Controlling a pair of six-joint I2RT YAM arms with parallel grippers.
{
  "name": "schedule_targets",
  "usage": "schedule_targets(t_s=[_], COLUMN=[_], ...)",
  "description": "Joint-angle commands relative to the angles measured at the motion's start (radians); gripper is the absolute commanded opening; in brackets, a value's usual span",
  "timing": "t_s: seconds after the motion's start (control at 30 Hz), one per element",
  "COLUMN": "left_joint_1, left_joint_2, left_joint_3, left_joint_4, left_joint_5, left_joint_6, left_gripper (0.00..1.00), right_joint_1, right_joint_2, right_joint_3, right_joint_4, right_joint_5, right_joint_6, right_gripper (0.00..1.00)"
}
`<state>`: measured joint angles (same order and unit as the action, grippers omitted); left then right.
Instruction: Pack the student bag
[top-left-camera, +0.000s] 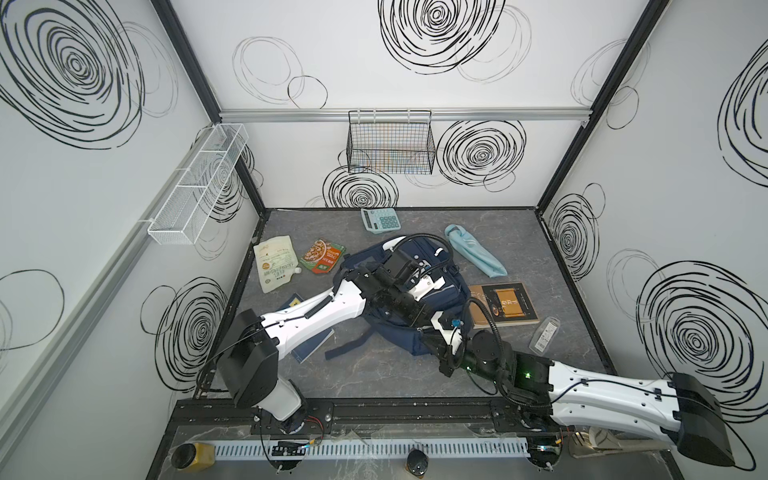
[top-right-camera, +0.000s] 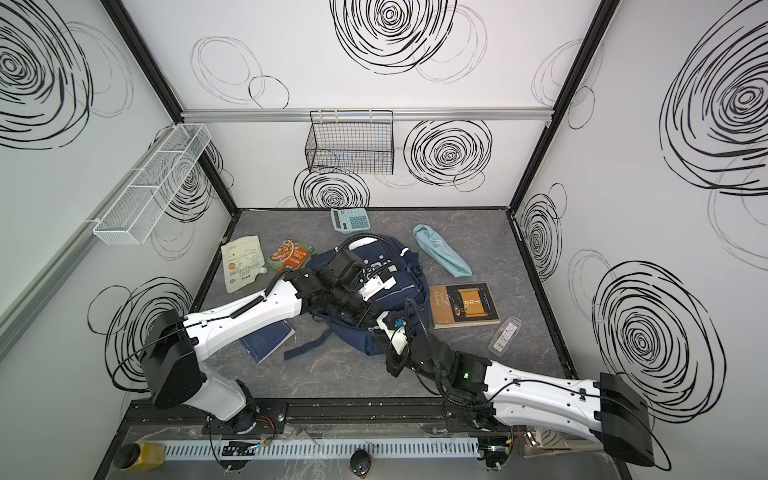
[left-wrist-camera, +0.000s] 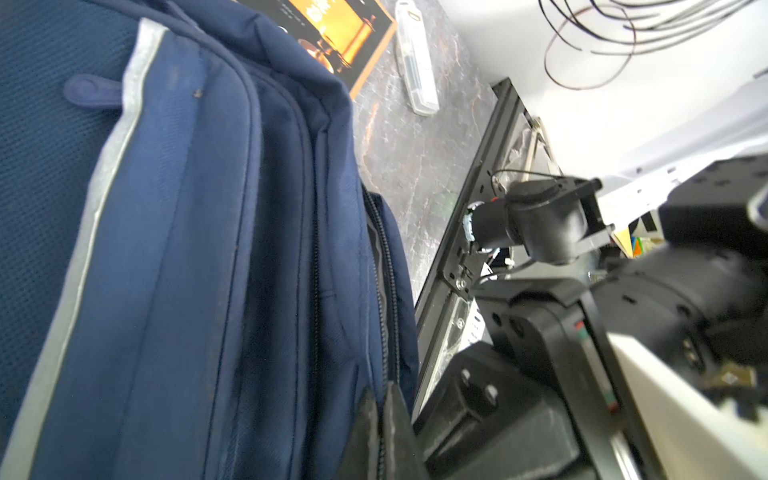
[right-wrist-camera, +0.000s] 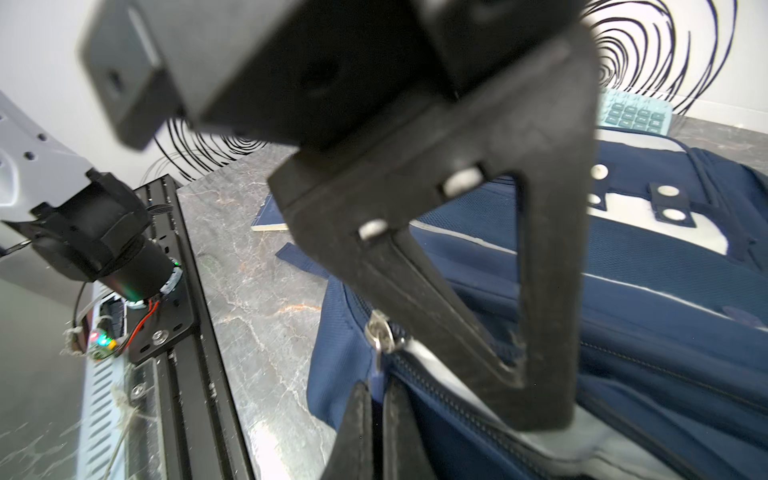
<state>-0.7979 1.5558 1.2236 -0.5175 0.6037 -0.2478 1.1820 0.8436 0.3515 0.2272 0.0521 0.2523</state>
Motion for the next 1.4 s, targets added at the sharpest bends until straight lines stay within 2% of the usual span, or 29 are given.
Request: schedule_targets(t_s=[0.0,0.3,0.47,0.6,0.73,0.9,1.07,1.2,1.37], left_joint_1=[0.013,0.016,0.008,-0.001,-0.013,-0.027,-0.047,-0.069,-0.073], left_joint_2=[-0.026,-0.068,-0.12,-0.139,-0.139,-0.136,-0.166,-0.146,-0.102], left_joint_3=[0.027,-0.022,-0.074,-0.107,-0.124,-0.132,-0.178,-0.175,-0.145], left_joint_4=[0.261,0.43,0.545,0.642,0.736,0.806,0.884,0.927,0.952], left_joint_5=[-0.069,-0.25,-0.435,-0.539,-0.627,-0.723,-0.865,-0.911,-0.906], left_joint_6=[-0.094,-0.252,-0.343,-0.416,-0.478,-0.51,-0.561,-0.582,-0.585], left_gripper=[0.0,0.0,0.0,0.0,0.0,0.0,0.0,0.0,0.0], right_joint_1=[0.04,0.111,0.136,0.142,0.15,0.143,0.143,0.146,0.161], right_joint_2=[0.032,0.132,0.174,0.186,0.131,0.016,-0.011,0.025,0.075], right_joint_3=[0.084,0.185,0.272,0.314,0.332,0.352,0.361,0.335,0.281], right_joint_4=[0.1,0.11,0.033,-0.054,-0.186,-0.397,-0.519,-0.486,-0.314], right_joint_5=[-0.08,-0.065,-0.032,-0.014,0.033,0.136,0.154,0.114,0.054], right_joint_6=[0.004,0.012,0.121,0.235,0.287,0.287,0.316,0.337,0.326], right_gripper=[0.0,0.0,0.0,0.0,0.0,0.0,0.0,0.0,0.0])
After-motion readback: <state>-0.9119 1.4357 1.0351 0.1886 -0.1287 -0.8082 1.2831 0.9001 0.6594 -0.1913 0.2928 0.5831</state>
